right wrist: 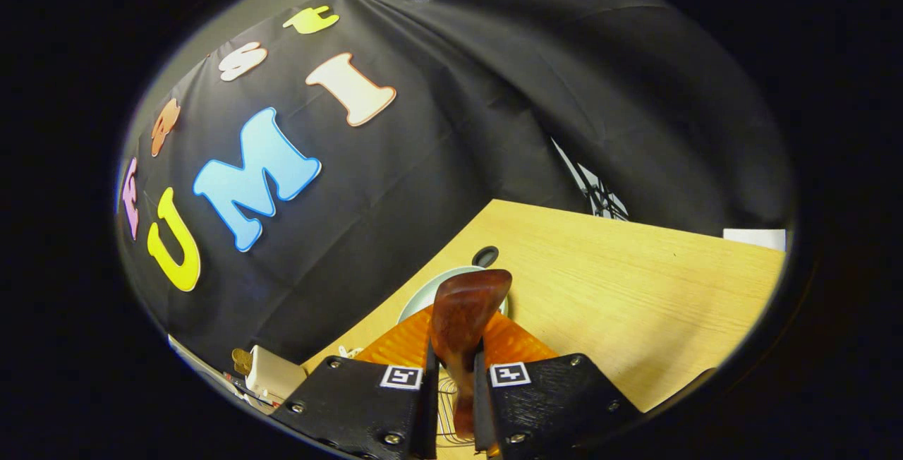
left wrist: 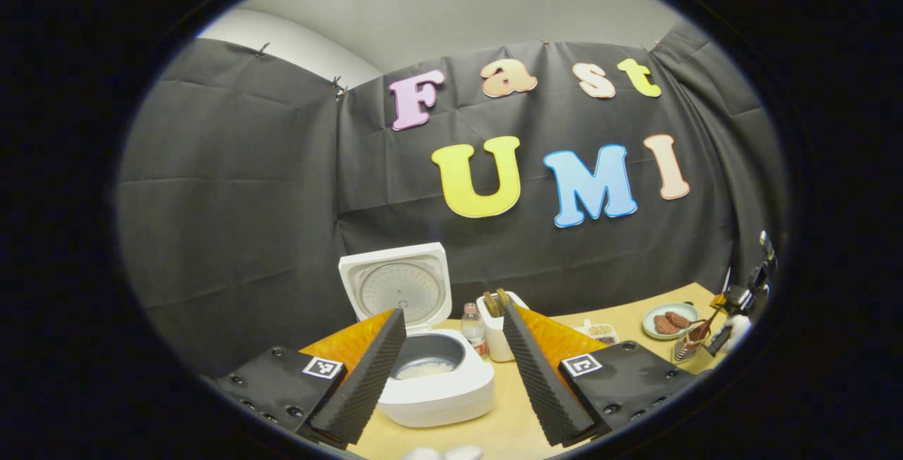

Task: Close the left gripper, press the button to open the rice cooker; take a wooden spoon from the chopstick holder with the right hand, scoop a spoonful of rice and pour it into the rice cooker, then put the wooden spoon back into the chopstick holder.

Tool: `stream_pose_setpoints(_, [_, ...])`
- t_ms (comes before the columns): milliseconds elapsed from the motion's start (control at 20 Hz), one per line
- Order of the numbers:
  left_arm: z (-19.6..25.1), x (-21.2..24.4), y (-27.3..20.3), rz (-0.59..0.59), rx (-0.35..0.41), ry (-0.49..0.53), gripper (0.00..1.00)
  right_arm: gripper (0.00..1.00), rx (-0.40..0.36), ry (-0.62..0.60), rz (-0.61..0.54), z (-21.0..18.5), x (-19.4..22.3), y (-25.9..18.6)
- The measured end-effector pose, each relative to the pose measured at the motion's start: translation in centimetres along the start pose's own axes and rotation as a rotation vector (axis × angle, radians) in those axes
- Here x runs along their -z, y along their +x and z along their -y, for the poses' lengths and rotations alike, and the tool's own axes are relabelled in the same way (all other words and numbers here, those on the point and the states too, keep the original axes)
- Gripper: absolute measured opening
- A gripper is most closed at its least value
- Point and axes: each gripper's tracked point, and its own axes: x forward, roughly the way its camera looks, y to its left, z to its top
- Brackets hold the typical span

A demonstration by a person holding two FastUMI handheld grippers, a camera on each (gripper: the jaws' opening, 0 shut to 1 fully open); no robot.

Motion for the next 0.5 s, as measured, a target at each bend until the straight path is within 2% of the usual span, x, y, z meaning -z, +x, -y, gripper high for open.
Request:
stream_pose_setpoints(300, [-0.2,-0.4,0.2,0.012,0.002,-0.002,0.99,0.21,0.029,-0.001,-0.009,0.0,-0.7,-0.6])
stream_pose_setpoints(400, [-0.6,-0.5,0.4,0.016,0.001,-0.004,0.99,0.38,0.061,-0.066,0.019,0.6,-1.9,-1.4])
stream_pose_setpoints(500, [-1.2,-0.7,0.7,0.024,-0.001,-0.009,0.99,0.77,0.070,-0.137,0.059,0.1,-3.9,-4.0])
